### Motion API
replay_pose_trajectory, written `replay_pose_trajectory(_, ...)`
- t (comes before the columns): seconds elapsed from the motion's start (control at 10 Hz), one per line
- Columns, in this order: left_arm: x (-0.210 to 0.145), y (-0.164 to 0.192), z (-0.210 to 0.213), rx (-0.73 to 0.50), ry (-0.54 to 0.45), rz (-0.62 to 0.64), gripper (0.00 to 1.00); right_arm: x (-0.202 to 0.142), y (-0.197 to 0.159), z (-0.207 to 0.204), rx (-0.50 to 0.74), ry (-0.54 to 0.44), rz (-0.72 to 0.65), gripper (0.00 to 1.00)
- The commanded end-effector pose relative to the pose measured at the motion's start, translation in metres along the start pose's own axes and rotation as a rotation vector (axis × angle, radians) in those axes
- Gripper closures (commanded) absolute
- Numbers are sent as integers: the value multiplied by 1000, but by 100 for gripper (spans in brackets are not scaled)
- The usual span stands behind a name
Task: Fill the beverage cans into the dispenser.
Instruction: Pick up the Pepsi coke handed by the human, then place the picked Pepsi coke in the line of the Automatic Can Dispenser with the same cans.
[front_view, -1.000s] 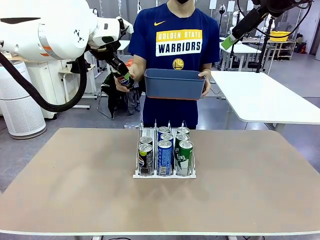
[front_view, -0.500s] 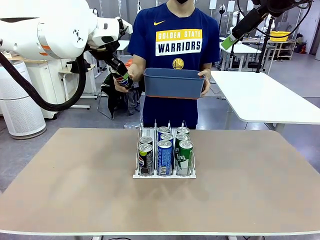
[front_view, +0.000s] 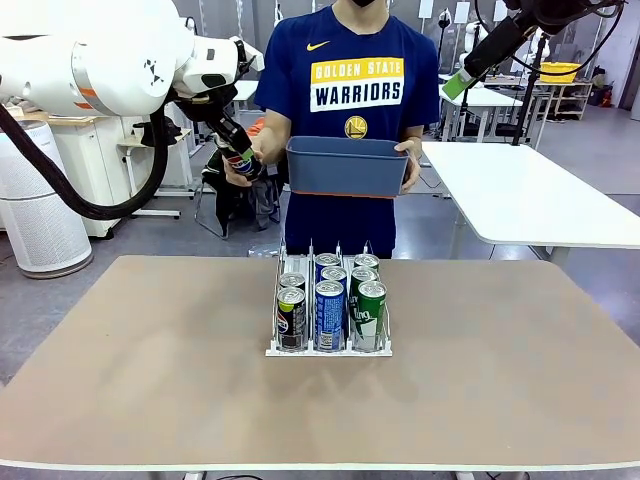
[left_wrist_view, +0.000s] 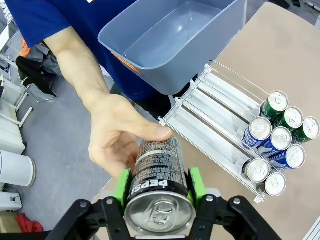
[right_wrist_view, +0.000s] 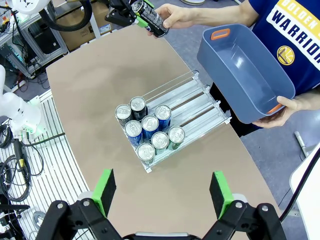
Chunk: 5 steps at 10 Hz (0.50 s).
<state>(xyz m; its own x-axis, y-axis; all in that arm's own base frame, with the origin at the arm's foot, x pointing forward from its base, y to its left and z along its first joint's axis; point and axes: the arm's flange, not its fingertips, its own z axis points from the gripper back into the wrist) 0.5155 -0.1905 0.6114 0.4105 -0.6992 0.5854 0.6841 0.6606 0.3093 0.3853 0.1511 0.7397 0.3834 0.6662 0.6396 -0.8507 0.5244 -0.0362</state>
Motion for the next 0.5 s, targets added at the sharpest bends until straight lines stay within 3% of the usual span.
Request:
replay_pose_trajectory(0.0,0,0,4,-10,21,29,100,0,0,1,11,5,-3,0)
replay_pose_trajectory(0.4,0,0,0,0,0,0,100,0,0,1,11,5,-3,0)
